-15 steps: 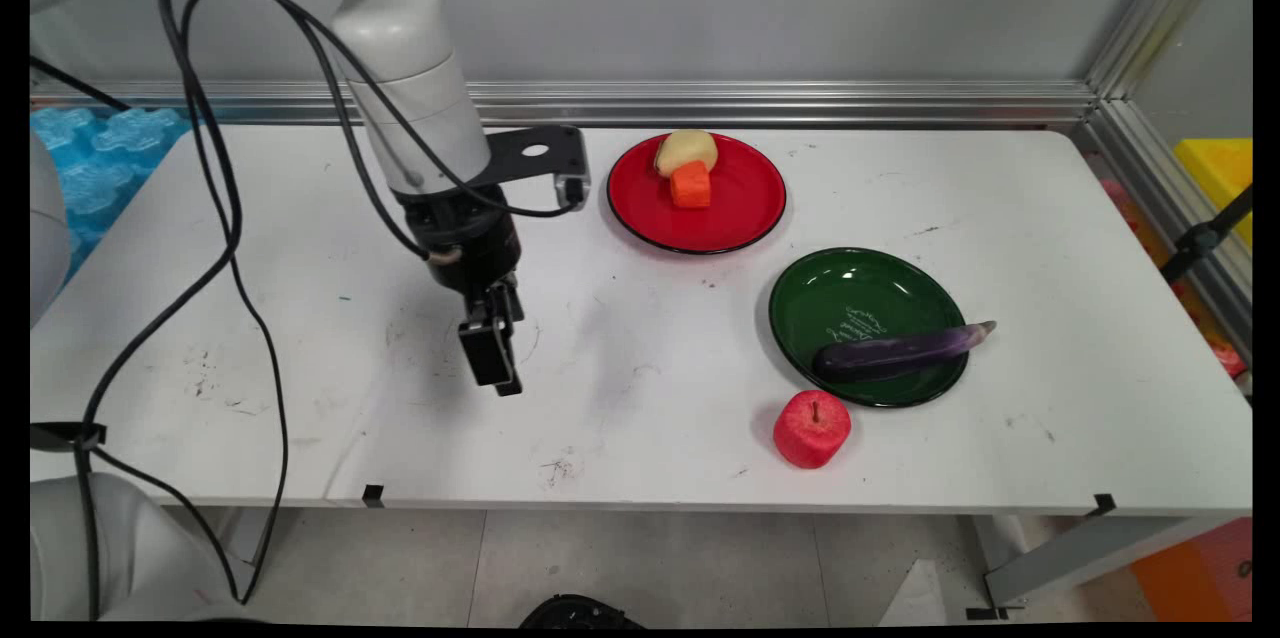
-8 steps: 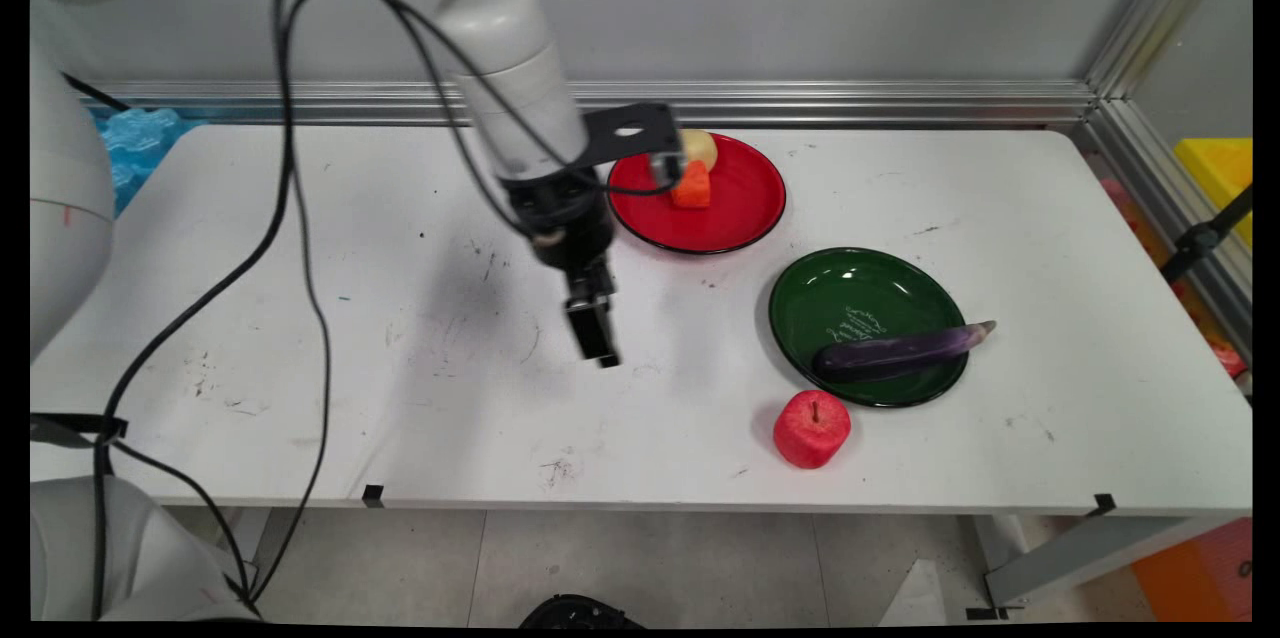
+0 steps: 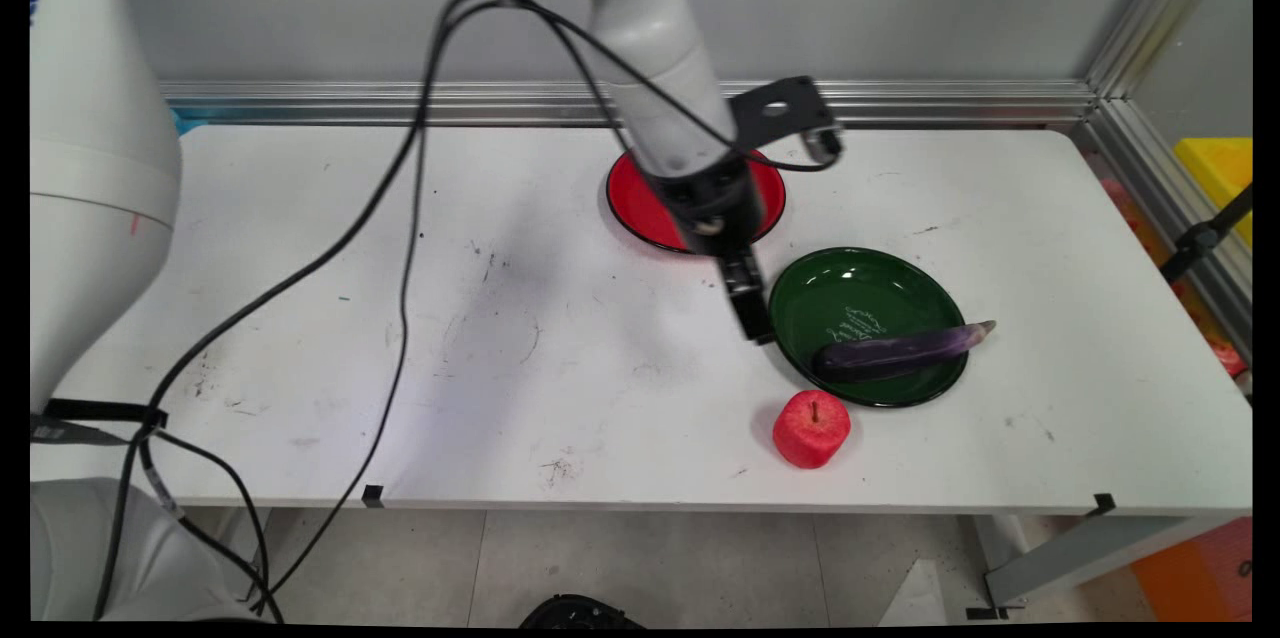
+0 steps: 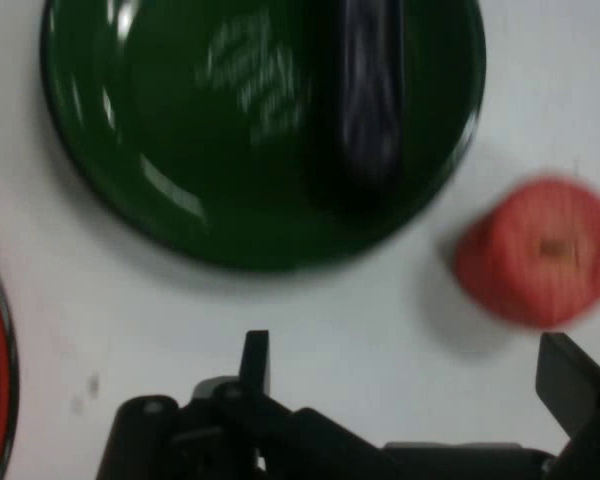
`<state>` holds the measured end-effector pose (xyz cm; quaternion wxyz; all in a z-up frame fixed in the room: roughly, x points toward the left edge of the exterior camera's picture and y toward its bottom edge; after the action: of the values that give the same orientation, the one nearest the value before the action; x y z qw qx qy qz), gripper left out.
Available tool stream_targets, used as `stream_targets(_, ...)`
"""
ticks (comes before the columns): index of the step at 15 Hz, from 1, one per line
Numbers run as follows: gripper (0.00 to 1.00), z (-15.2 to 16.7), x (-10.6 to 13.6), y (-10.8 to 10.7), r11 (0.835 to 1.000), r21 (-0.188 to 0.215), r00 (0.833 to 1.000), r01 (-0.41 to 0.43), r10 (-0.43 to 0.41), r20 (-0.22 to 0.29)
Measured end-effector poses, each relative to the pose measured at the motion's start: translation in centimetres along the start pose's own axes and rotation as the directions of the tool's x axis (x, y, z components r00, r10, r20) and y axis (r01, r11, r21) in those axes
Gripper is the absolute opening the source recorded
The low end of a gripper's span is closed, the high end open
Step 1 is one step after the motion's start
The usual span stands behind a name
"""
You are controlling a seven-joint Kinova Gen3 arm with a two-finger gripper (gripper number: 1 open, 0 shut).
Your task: Pick up the eggplant from the green plate
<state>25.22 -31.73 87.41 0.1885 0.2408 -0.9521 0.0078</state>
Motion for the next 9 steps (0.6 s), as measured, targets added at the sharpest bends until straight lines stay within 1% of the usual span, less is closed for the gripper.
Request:
stream_targets(3,1.0,2.2,2.5,0.5,1.0,0.005,0.998,0.002,-0.002,-0.056)
stream_targets(5,1.0,3.6,3.6,0.8,1.0,0.007,0.997,0.0,0.0,-0.081)
stream_targets(9,1.0,6.4,5.0,0.9,1.0,0.013,0.993,-0.001,0.002,-0.117)
